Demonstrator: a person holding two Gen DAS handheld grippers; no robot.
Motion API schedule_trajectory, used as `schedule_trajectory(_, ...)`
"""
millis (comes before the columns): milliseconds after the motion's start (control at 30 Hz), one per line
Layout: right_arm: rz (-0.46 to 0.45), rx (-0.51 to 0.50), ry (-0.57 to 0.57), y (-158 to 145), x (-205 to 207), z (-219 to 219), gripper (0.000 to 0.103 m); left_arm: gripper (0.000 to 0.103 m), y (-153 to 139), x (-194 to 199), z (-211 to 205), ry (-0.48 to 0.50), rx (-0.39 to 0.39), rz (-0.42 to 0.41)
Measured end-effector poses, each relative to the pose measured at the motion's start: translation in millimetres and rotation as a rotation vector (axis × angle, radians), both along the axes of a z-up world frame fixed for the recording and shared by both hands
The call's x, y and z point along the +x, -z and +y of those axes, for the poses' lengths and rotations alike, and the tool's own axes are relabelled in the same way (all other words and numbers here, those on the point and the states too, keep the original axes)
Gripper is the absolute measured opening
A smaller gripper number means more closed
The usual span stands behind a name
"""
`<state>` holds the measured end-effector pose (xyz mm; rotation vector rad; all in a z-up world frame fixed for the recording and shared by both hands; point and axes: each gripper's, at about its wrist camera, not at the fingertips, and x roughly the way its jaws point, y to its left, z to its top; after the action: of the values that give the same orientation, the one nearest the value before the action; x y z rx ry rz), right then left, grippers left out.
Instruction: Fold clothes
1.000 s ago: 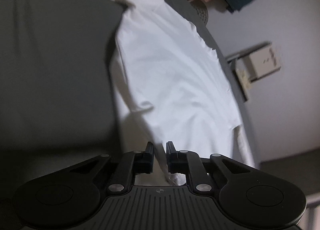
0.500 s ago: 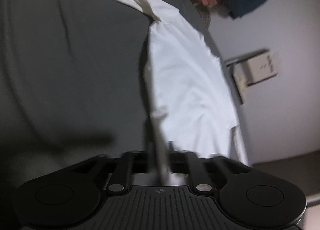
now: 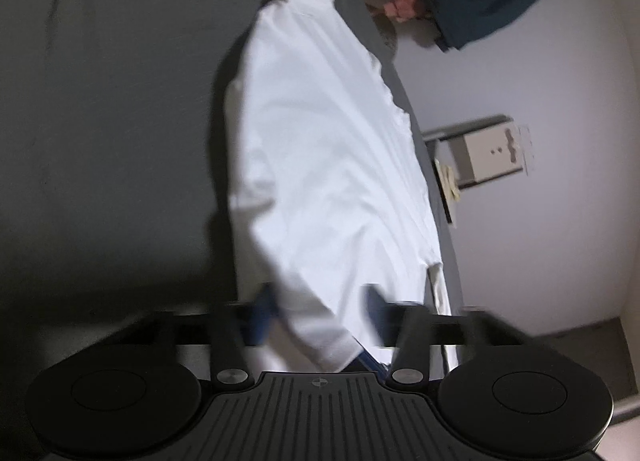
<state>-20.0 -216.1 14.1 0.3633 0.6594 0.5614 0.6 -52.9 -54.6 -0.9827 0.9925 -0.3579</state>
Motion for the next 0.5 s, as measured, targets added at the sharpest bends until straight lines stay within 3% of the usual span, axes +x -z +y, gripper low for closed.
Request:
schedule_trajectory(200,-0.001,0.024,-0.022,1.7,-0.1,1.1,0.017,0.002,-0.1,-2.9,-4.4,0.005,-0.039,-0.048)
schedule_trajectory(333,-0.016,0.024,-0.057,0.2,-3.9,4.5,0.019,0.002,-17.3,1.1,-6.1,0.088,0.095,-0.090)
schedule_trajectory(500,-0.007,0.018,-0.096,-2.5,-8.6,8.9,0.026,0.002,-37.3,-1.0,26.2,0.144,0.244,-0.066)
